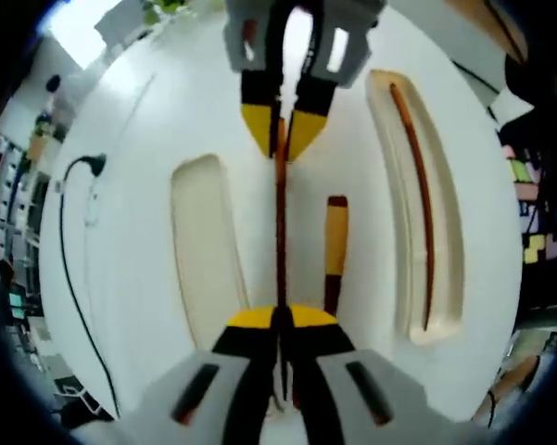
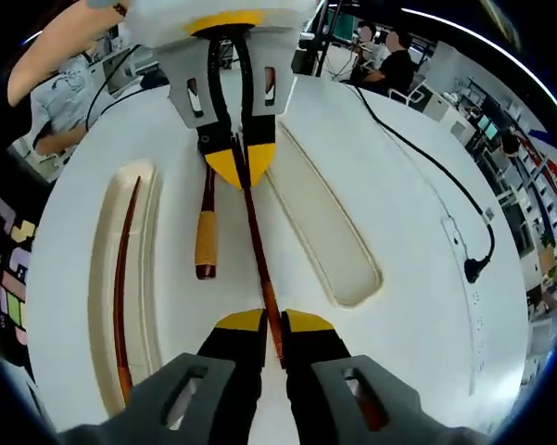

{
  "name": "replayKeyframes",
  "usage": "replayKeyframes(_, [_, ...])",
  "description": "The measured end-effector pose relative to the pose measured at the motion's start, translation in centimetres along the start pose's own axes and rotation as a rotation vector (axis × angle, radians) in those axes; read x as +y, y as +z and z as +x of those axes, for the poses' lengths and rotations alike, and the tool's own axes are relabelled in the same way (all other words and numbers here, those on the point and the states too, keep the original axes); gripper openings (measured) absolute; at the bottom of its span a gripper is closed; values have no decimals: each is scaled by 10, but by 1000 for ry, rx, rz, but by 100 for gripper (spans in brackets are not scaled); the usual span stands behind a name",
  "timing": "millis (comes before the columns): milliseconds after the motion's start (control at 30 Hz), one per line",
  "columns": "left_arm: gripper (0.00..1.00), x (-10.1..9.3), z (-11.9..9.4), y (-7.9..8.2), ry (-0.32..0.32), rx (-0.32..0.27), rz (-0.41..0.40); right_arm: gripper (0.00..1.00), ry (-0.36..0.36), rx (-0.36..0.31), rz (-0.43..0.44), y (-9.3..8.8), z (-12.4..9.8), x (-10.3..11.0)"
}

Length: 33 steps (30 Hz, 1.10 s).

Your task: Arrange the utensils inside the cutlery case until each visible utensil rests in its matching compartment.

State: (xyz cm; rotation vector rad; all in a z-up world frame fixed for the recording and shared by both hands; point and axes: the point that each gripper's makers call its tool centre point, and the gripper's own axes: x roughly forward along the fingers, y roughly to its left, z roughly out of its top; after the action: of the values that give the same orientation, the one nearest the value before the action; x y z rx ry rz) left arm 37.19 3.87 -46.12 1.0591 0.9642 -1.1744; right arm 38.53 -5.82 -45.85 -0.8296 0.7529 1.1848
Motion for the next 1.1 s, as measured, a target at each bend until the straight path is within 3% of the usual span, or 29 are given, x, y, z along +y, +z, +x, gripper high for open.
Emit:
replayKeyframes(100, [2,2,-13,2,19,-31,-2,5,-7,-28,33,6,-11,0])
replayKeyframes(267, [2,3,-38,10,43,-70,-4,5,-35,-51,18,15,-32,0])
replayKeyframes(400, [3,-3,-52,20,56,-109,18,5,-78,-35,8,21,-53,3])
replayKeyframes(533, [2,-14,-61,23,52,-104,39,5,-85,-40,-9,26,-67,12])
replayKeyframes(967, [3,-46,-70,33,32,-55,123,5,-77,-13,-51,18,-80,38])
replayKeyframes(1033, [2,-49,-71,34,37,-50,125,5,-76,-12,-56,16,-81,42])
replayKeyframes(1100, [2,-46,-71,36,89,-39,120,5,-79,-11,-52,13,-82,44])
